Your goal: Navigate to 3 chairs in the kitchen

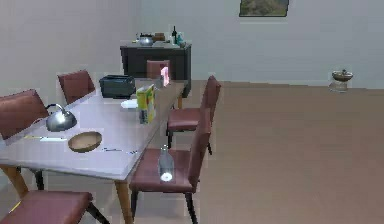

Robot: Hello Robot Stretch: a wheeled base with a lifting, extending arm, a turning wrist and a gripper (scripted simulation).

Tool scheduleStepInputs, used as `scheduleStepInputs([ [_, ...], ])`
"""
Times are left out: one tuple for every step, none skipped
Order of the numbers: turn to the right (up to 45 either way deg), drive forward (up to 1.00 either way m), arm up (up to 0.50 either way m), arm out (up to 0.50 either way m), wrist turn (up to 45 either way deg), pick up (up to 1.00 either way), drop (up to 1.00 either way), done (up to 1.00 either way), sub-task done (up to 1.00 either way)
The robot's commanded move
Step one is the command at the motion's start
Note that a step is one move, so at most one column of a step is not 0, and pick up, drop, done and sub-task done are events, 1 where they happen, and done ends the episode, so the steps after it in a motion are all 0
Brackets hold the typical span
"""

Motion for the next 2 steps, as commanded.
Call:
scheduleStepInputs([
  [-45.0,0.0,0.0,0.0,0.0,0.0,0.0,0.0,0.0],
  [0.0,0.0,0.0,0.0,0.0,0.0,0.0,0.0,1.0],
])
